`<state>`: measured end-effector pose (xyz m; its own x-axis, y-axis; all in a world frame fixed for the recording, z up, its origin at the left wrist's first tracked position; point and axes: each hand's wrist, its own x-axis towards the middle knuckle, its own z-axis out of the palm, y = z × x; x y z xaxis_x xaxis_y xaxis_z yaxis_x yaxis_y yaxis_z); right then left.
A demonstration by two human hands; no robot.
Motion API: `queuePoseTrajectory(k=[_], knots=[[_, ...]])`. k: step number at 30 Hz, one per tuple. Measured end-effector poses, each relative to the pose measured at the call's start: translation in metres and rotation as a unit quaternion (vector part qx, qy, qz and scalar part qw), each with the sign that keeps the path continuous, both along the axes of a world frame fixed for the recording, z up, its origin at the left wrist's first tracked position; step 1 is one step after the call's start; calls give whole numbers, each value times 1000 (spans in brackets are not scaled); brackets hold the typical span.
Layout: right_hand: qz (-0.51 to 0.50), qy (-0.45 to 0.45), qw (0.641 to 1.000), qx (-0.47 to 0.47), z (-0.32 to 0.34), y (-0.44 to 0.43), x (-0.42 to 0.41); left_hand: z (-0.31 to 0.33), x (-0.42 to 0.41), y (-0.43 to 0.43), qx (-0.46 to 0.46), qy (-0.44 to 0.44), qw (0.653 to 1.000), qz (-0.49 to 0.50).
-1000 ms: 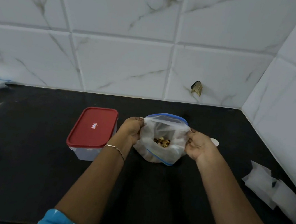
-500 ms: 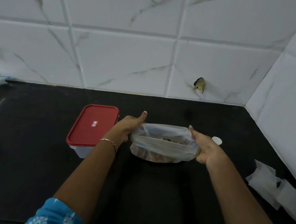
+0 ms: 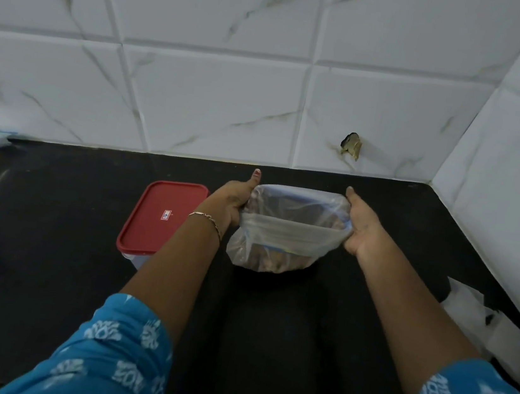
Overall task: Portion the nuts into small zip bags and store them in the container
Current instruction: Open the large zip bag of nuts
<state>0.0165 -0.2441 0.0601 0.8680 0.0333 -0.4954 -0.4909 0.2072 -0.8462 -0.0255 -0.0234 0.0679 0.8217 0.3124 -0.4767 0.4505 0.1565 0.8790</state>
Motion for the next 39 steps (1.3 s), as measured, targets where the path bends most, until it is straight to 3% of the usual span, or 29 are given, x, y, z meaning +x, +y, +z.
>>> queuePoseTrajectory(k=[4,7,11,14,20,28,35,39], knots=[[45,-40,997,-45,-6,-4,-20,-12,-9,-1,65,-45,997,-8],[17,-68,991,-114,-11,1,-42,-26,-25,-3,119,-74,990,16],[-152,-3,979,-138,-25,8,-76,-40,-61,-28,33,-79,967,239],[-186,104,974,-79,-32,16,-89,-47,-79,-52,-50,-6,954,296],[-191,133,972,-18,-20,29,-81,-25,-60,-54,-180,70,950,246],[-129,129,981,63,-14,19,-74,-12,-58,-45,-144,92,972,159],[-128,108,972,167,-20,7,-78,-24,-73,-39,-248,18,951,182],[-122,118,968,183,-25,4,-76,-34,-71,-35,-246,6,952,184]])
